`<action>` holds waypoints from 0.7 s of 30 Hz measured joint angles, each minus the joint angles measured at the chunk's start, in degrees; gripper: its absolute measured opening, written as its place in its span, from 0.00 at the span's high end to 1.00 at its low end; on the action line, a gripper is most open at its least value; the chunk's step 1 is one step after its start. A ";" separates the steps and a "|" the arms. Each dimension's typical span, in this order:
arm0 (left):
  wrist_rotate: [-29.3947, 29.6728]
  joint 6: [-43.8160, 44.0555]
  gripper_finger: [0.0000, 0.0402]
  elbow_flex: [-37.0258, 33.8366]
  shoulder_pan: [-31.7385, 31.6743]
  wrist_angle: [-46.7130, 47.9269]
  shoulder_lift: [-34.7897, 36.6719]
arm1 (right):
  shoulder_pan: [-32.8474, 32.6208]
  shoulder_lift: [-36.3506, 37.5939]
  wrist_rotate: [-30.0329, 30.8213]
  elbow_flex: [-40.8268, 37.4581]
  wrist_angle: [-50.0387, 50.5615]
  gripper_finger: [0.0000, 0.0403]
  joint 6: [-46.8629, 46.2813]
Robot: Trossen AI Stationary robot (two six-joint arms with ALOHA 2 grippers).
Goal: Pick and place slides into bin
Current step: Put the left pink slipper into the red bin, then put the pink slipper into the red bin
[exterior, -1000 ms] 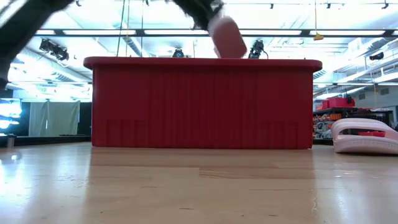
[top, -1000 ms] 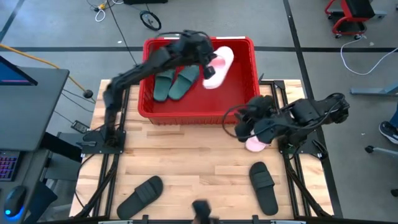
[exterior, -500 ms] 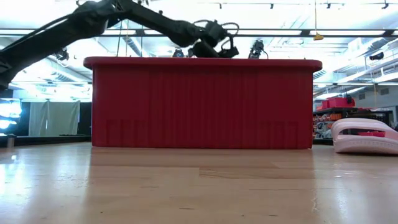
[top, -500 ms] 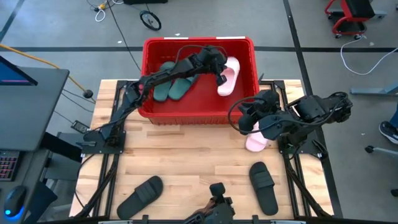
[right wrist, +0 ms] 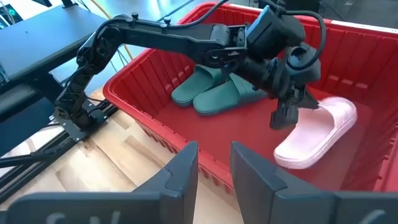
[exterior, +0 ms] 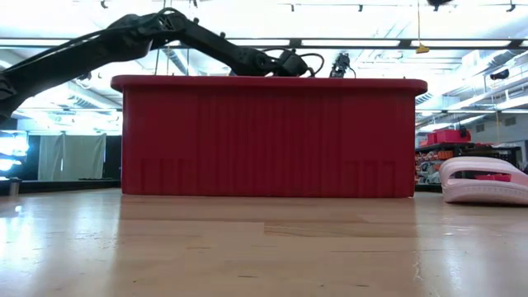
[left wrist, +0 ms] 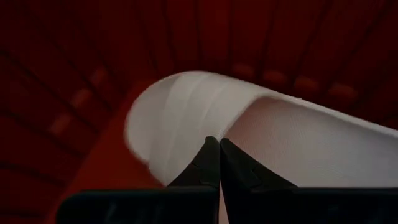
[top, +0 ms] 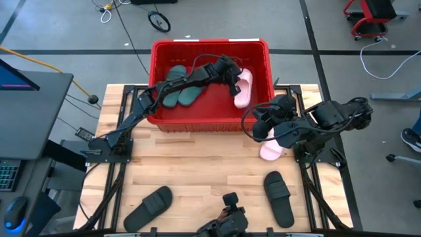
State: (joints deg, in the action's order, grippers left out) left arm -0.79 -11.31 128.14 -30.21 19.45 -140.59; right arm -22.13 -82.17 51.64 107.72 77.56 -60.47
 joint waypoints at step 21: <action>0.14 4.98 0.73 0.07 -1.51 -1.34 -2.54 | 0.00 -0.25 -1.05 -0.28 -0.03 0.75 0.05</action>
State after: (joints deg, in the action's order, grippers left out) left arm -0.65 -6.32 128.20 -31.73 18.11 -143.13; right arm -22.13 -82.42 50.59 107.44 77.54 -60.42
